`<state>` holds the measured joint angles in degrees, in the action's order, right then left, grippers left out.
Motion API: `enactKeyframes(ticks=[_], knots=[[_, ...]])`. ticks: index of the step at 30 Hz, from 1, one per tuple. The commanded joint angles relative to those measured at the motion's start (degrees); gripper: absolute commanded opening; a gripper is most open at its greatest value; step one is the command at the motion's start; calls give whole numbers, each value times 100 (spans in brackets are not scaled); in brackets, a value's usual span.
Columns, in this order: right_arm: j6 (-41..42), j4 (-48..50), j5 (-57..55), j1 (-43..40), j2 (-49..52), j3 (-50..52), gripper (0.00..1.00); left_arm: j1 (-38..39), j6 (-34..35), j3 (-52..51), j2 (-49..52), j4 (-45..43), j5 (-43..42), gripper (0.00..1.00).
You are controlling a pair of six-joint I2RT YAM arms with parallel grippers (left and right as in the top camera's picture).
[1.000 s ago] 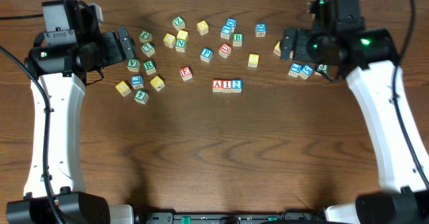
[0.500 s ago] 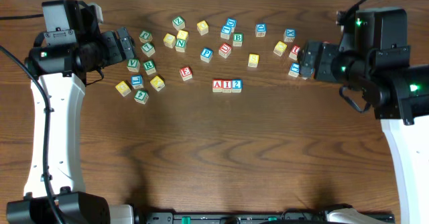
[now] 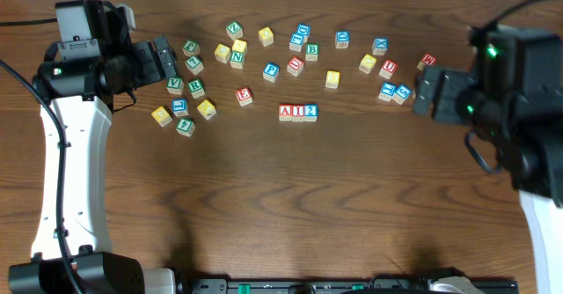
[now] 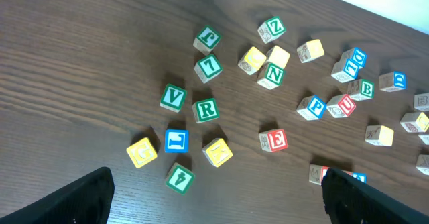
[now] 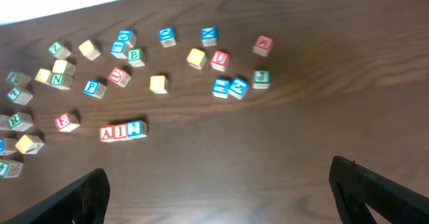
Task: Spell out AI2
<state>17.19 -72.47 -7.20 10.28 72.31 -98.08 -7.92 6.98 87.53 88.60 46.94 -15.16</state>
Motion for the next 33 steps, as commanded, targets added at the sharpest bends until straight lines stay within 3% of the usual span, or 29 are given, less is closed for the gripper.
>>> enactKeyframes(ticks=[1, 5, 10, 20, 33], knots=[[122, -175, -461, -35, -433, -26, 99, -2, -116, 83, -83, 13, -70, 98], [114, -61, -562, -66, -675, 22, 99, -2, -116, 83, -83, 13, -70, 98], [72, 894, -476, -374, -1294, 817, 99, -2, -116, 83, -83, 13, -70, 98], [-205, 3654, 280, -973, -3136, 3810, 99, -2, -116, 83, -83, 13, -70, 98], [-177, 6682, 328, -1032, -5523, 7589, 99, -2, -118, 83, -83, 13, -70, 98]])
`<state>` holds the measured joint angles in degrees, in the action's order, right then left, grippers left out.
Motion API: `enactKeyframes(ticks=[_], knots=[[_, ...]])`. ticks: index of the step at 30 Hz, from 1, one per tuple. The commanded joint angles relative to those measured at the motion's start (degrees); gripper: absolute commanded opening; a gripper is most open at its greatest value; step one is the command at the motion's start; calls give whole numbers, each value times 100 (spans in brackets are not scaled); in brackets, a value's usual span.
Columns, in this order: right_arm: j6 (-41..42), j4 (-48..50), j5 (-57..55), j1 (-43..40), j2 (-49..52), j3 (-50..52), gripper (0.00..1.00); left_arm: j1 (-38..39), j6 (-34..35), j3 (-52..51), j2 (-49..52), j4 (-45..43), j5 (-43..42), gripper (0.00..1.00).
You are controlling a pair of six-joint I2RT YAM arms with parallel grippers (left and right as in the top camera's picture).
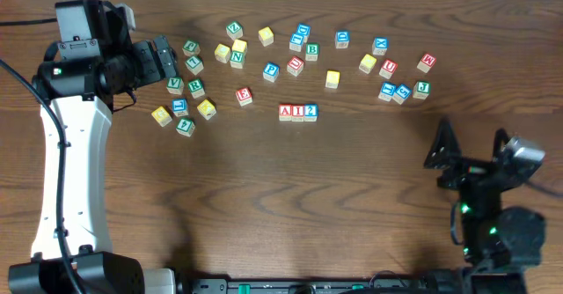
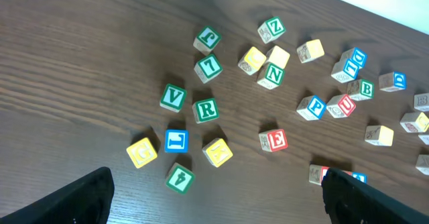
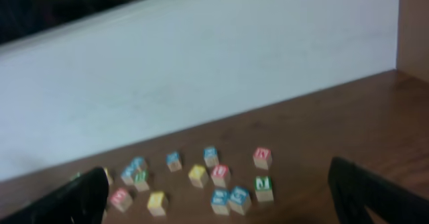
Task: Spell out AI2
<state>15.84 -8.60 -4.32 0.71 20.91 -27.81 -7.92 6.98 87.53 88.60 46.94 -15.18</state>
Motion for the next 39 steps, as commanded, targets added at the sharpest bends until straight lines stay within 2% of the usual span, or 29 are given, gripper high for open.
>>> enactKeyframes(ticks=[1, 7, 19, 24, 39], knots=[[-17, 492, 42, -72, -544, 817, 99, -2, -116, 83, -83, 13, -68, 98], [269, 1193, 39, -72, -1355, 1980, 99, -2, -118, 83, -83, 13, -68, 98], [297, 1222, 11, -72, -2065, 2758, 99, -2, -116, 83, -83, 13, -68, 98], [271, 448, -22, -68, -2063, 2750, 99, -2, -116, 83, -83, 13, -68, 98], [81, 450, 236, -63, -2057, 2750, 99, -2, -116, 83, -83, 13, -68, 98]])
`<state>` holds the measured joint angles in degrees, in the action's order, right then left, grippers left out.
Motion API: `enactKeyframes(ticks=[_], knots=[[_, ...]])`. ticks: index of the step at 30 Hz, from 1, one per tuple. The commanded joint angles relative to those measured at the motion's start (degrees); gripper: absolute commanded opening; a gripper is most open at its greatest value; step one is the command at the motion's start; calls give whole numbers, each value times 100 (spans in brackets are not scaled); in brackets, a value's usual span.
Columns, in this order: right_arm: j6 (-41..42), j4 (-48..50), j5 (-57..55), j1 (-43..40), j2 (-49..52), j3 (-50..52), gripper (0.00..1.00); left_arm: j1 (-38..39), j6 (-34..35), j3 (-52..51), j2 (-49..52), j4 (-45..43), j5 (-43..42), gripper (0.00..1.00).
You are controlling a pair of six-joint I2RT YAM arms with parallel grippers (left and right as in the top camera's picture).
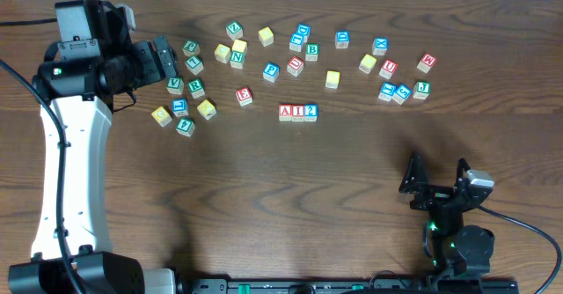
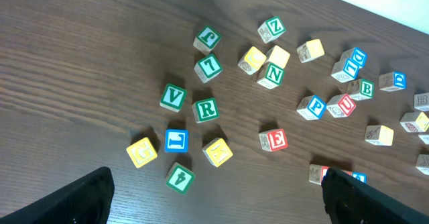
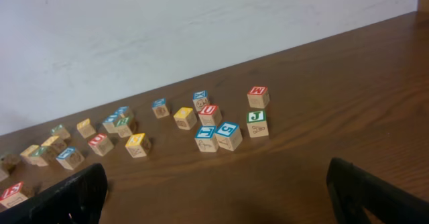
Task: Spell out AI2
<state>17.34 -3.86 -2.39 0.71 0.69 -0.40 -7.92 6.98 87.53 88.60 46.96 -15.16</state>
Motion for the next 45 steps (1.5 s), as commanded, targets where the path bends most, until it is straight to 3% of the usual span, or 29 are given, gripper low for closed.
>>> enactKeyframes(ticks=[1, 18, 26, 32, 36, 45], knots=[[-70, -24, 44, -63, -33, 9, 99, -2, -118, 83, -83, 11, -70, 98], [-68, -24, 44, -63, -31, 9, 99, -11, -151, 81, -234, 282, 138, 98], [-70, -24, 44, -63, -31, 9, 99, -9, -284, -503, -1513, 76, 636, 98], [-68, -24, 44, -63, -31, 9, 99, -9, -1008, -2052, -3062, -1355, 629, 98], [-70, -24, 44, -63, -31, 9, 99, -9, -1552, -3709, -4345, -2479, 221, 98], [-68, -24, 44, -63, -31, 9, 99, -9, -1790, -6627, -6387, -4389, 164, 98]])
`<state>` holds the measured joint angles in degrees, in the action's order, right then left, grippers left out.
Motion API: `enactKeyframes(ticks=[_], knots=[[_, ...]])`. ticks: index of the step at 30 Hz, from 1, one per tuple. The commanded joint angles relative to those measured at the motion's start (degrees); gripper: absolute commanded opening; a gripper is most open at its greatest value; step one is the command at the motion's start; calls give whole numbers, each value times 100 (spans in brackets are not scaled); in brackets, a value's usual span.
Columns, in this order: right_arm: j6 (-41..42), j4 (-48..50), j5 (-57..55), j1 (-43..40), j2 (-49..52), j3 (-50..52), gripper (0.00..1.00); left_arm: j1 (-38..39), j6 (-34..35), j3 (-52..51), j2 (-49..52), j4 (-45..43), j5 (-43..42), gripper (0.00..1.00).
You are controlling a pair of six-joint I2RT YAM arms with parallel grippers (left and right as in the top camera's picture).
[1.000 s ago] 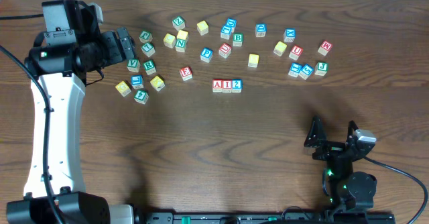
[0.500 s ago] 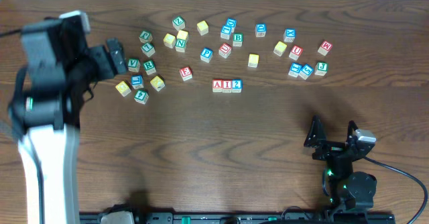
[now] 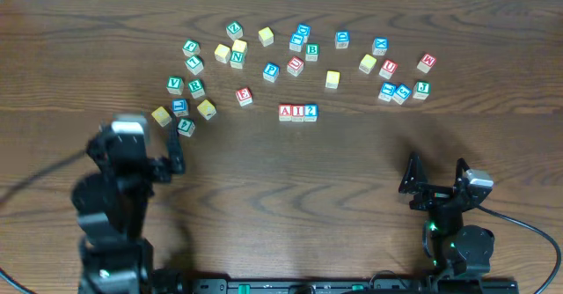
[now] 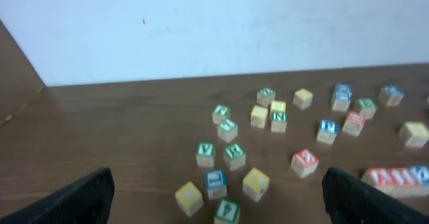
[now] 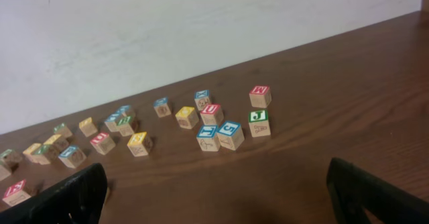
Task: Spell out AI2
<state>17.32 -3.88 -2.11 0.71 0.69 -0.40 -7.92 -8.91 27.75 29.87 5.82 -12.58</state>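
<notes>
Three blocks stand side by side in a row (image 3: 298,112) in the middle of the table: red A, red I, blue 2. At the right edge of the left wrist view, that row (image 4: 400,177) shows blurred. My left gripper (image 3: 136,153) (image 4: 214,207) is open and empty, low at the near left, facing the far wall. My right gripper (image 3: 434,178) (image 5: 218,197) sits low at the near right, open and empty as well. Both are well short of the row.
Several loose letter blocks lie scattered in a band behind the row (image 3: 271,69). A yellow, blue and green cluster (image 3: 179,109) lies just ahead of my left gripper. Blocks M and J (image 5: 258,106) lie ahead of the right one. A white wall (image 5: 201,23) backs the table.
My left arm was out over the far left of the table, looking down on the blocks; now it is folded low at the near left. The right arm and the blocks have not moved.
The A, I, 2 row stood in the middle at every moment. First both arms reached over the back of the table. Then the right arm was back at the near right, then lower there. Now the left arm is back at the near left too.
</notes>
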Motion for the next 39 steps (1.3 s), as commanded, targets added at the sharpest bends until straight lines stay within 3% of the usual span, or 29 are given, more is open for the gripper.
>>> enactKeyframes(ticks=[1, 10, 19, 39], knots=[[-66, -22, 15, -63, -31, 9, 99, -7, -199, -1025, -826, -391, -94, 98], [-68, -22, 15, -63, -31, 9, 99, -7, -201, -2275, -2221, -468, -92, 98], [-68, -22, 15, -63, -31, 9, 99, 4, -201, -2754, -2990, -326, -90, 98], [-66, -22, 15, -63, -31, 9, 99, 2, -197, -2752, -2959, -297, -28, 98]])
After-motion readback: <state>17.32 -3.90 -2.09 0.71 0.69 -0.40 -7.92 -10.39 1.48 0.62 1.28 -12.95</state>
